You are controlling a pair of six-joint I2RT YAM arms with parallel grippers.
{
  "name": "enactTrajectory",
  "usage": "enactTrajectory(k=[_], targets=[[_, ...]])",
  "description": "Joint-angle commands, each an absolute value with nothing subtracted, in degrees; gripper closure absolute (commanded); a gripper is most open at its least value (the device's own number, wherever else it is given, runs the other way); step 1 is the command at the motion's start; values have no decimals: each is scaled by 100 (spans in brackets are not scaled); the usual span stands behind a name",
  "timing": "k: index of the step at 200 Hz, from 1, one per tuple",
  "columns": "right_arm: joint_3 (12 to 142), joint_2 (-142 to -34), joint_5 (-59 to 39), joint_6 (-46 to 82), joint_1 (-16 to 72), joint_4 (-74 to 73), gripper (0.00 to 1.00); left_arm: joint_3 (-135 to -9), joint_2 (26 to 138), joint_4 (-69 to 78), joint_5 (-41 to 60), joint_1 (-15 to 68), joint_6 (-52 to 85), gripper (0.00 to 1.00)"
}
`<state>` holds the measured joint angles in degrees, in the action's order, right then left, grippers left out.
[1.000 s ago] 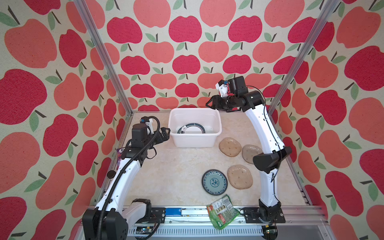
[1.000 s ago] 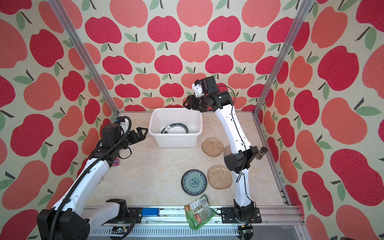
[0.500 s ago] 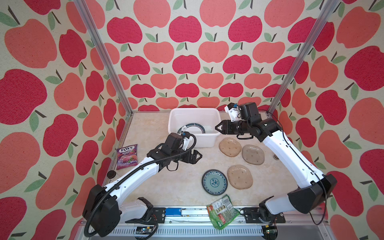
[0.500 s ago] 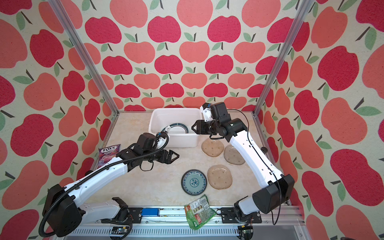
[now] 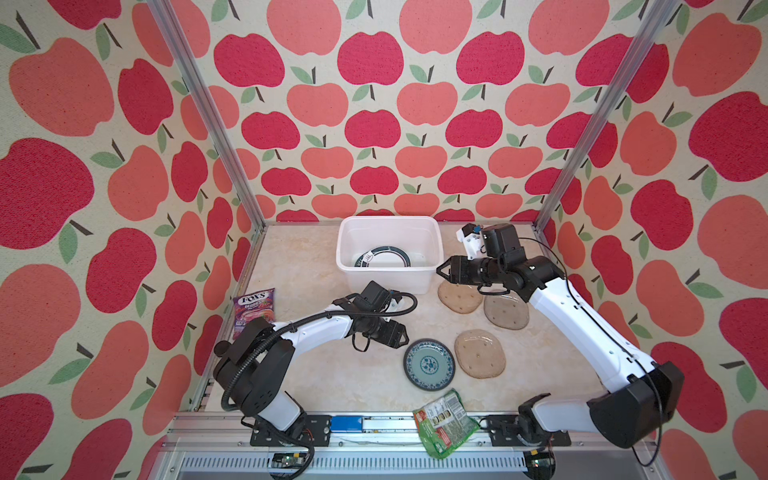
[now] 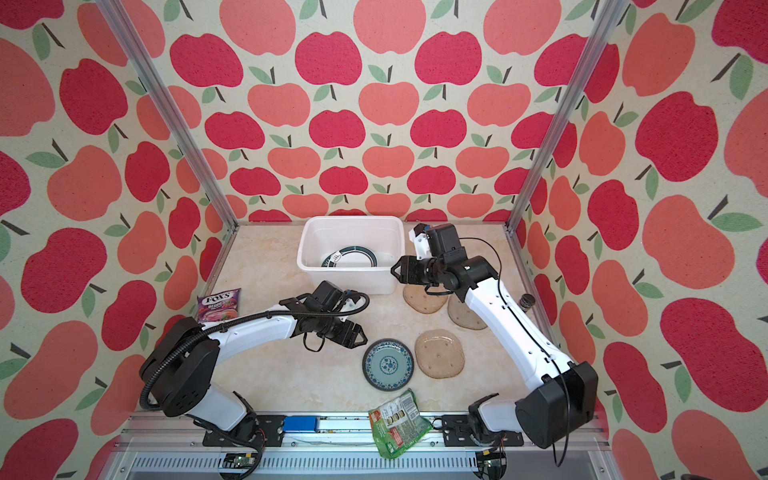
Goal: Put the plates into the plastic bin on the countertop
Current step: 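Grasp the blue-floral plate edge with the left gripper and tilt it up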
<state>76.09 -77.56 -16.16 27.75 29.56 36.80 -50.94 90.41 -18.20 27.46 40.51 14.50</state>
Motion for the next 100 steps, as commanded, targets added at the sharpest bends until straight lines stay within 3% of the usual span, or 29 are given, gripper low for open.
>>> enactTrajectory(k=[1,100], targets=[[7502,-7646,-1718,2887,2912,3490,51,-5194,9222,-1828,2953,4152,1223,28],[7310,-7609,-1726,2907,2861,3435,51,-5431,10061,-1549,3536,4324,1354,51]])
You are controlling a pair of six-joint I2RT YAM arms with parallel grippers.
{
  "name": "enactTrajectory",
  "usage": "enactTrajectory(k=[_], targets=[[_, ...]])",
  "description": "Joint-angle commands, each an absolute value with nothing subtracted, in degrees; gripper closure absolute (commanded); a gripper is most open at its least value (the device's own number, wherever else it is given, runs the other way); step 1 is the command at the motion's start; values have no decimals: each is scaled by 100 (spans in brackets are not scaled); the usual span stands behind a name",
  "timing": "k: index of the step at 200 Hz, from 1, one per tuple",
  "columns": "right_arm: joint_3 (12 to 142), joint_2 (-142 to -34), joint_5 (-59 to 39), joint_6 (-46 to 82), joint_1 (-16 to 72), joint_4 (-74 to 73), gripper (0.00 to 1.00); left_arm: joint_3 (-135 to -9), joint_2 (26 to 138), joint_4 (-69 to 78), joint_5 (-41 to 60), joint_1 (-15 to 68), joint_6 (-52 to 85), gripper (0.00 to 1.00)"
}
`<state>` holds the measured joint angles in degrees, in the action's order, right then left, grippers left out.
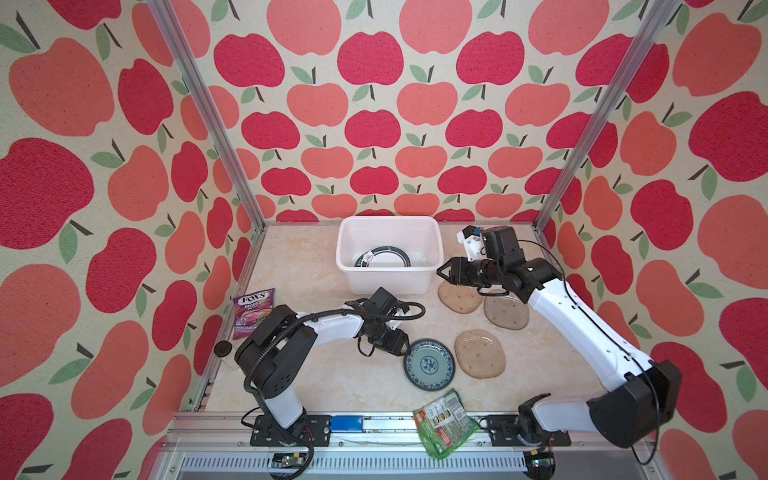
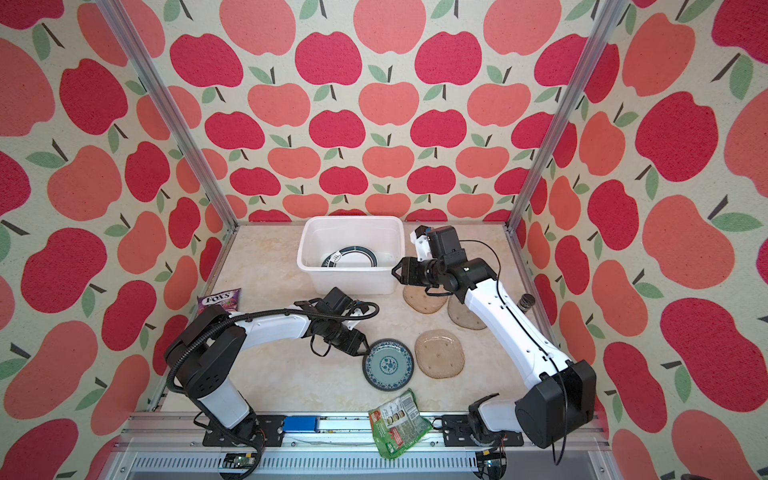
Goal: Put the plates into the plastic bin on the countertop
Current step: 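Grasp the blue-floral plate edge with the left gripper and tilt it up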
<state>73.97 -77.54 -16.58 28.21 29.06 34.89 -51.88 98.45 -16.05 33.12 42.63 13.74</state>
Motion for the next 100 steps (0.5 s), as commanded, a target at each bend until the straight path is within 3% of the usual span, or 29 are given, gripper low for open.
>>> enactTrajectory(k=[1,100], targets=[[7307,-7610,-1729,2908,2859,3427,51,-5440,10066,-1557,3539,4324,1354,52],[6751,-7246,-1739,2909,2699,3245,51,-5738,10581,-1740,3586,4473,1480,73]])
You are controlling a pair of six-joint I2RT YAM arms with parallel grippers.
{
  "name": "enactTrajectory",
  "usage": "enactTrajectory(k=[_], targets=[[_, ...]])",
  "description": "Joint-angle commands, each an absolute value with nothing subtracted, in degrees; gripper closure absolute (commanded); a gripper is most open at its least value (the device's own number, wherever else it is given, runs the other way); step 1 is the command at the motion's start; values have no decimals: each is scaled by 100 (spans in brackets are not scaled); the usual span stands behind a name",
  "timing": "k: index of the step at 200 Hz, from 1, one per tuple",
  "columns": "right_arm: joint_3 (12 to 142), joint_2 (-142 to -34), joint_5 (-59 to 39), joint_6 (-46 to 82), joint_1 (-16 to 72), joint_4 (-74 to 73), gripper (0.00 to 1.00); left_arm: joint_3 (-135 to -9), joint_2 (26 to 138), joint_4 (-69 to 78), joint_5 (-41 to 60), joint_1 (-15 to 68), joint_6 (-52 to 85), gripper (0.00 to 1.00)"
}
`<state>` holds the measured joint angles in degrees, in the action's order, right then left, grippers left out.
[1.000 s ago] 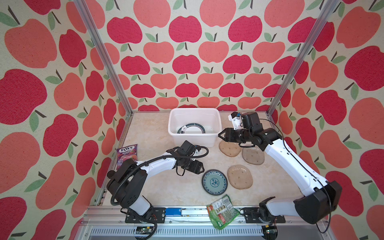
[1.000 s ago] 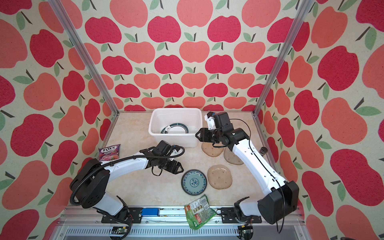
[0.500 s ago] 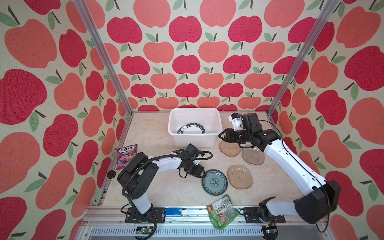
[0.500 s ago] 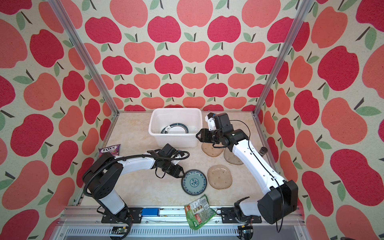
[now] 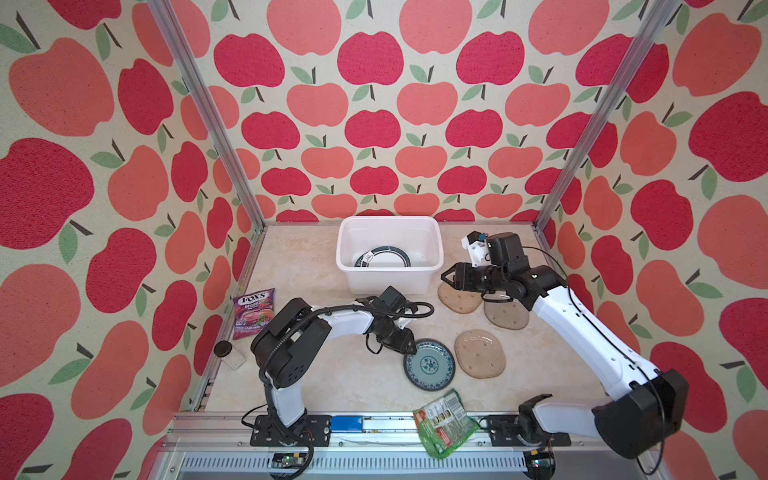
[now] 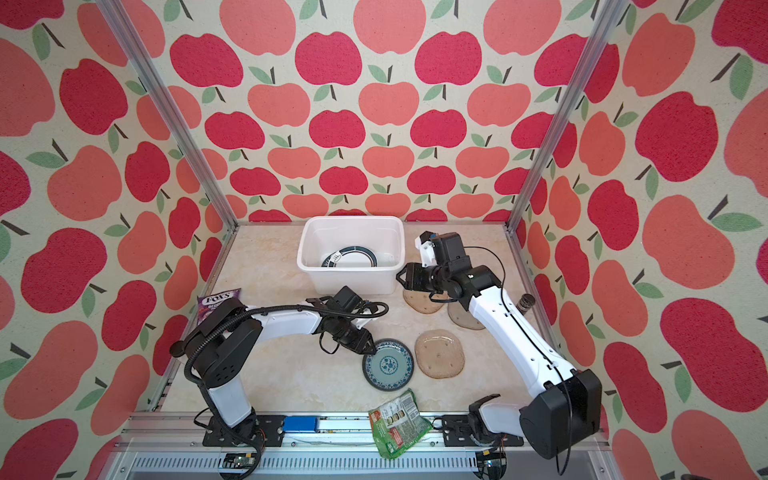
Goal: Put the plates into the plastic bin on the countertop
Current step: 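Grasp the blue-floral plate edge with the left gripper and tilt it up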
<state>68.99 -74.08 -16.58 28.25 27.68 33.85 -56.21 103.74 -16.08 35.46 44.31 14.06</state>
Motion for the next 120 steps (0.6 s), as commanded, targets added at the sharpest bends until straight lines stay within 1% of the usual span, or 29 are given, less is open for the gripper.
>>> enactTrajectory(k=[1,9,24,36,43,66,86,120], targets=[[6746,-7244,-1740,2909,2699,3244,51,-5739,10582,-1736,3586,4474,1483,73],[6712,-7220,-1738,2909,2690,3230,51,-5731,10611,-1727,3595,4474,1509,73],[6670,-7187,-1748,2909,2672,3204,51,-5697,10617,-1677,3595,4475,1551,79],[6654,-7189,-1764,2909,2650,3182,51,-5674,10613,-1661,3541,4474,1588,95],[6653,-7190,-1775,2918,2646,3175,51,-5676,10601,-1685,3506,4478,1604,100],[6652,-7225,-1817,2936,2635,3105,51,-5666,10508,-1775,3351,4452,1604,100],[6703,-7333,-1931,2967,2633,3064,51,-5586,10246,-1810,3406,4328,1647,100],[6811,-7515,-2230,2967,2637,3110,51,-5276,9115,-1904,3750,3732,1933,100]])
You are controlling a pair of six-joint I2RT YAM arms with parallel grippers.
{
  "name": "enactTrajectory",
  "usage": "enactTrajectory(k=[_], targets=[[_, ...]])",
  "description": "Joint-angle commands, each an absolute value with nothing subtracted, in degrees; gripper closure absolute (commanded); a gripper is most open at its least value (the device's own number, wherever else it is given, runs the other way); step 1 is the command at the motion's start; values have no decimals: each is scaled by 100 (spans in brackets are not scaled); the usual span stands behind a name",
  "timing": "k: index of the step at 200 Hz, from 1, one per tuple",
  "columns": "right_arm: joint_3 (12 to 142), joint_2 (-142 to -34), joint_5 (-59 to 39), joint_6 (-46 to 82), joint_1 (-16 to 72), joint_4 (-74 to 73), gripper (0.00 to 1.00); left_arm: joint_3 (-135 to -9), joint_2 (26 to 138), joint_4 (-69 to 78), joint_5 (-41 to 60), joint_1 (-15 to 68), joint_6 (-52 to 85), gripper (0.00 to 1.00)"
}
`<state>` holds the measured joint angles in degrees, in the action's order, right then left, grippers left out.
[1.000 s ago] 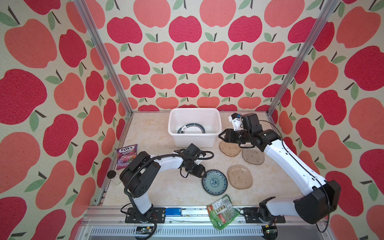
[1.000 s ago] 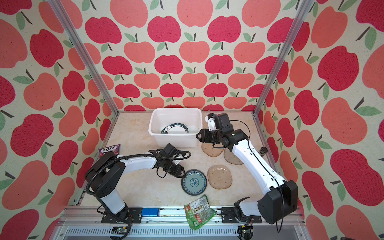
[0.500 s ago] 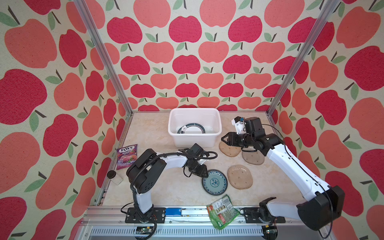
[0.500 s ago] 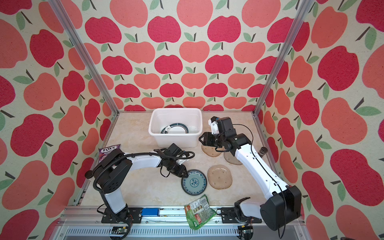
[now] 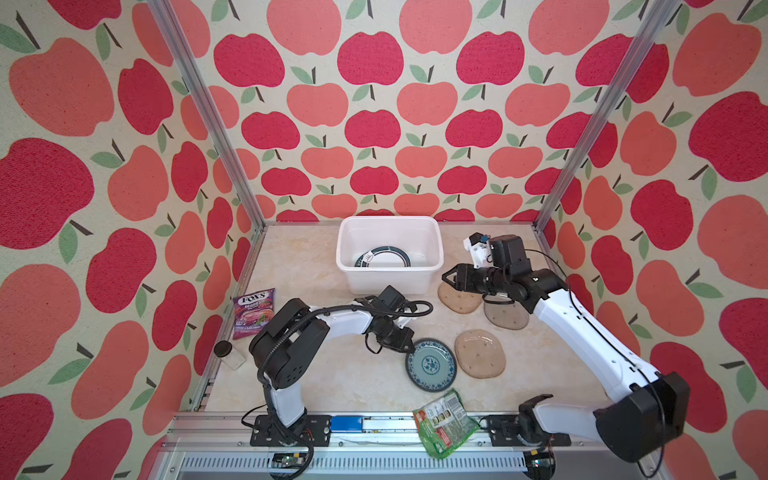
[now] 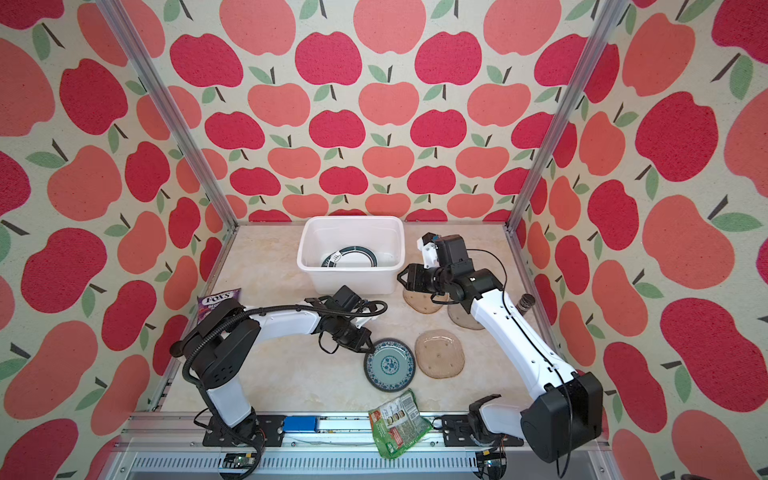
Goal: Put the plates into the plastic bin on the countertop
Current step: 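Grasp the blue-floral plate edge with the left gripper and tilt it up, then lift the blue-floral plate toward the right gripper while the right gripper grasps its far edge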
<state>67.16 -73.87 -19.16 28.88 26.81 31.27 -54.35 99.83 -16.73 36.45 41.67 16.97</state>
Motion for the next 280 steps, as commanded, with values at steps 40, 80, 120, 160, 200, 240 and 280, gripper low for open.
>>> enactTrajectory(k=[40,80,120,160,200,240,280], targets=[[6720,-7380,-2556,2702,2631,3498,51,-5407,7610,-2091,3862,3350,2487,100],[6983,-7121,-2584,2593,2656,3966,40,-6084,7324,-2642,3708,3218,2620,100],[6985,-7043,-2845,2568,2738,4058,43,-6416,7342,-2705,3715,3057,2557,100],[6832,-6962,-3265,2717,2878,3792,44,-6302,7269,-2391,3896,2829,2703,100],[6761,-7048,-3413,2782,3039,3582,44,-6160,7154,-2102,4052,2621,2939,100],[6891,-7449,-3435,2901,3194,3252,56,-6110,7137,-2046,4122,2564,2968,100],[7225,-7832,-3182,2821,3181,3317,100,-5939,7102,-2022,4084,2464,2962,100]])
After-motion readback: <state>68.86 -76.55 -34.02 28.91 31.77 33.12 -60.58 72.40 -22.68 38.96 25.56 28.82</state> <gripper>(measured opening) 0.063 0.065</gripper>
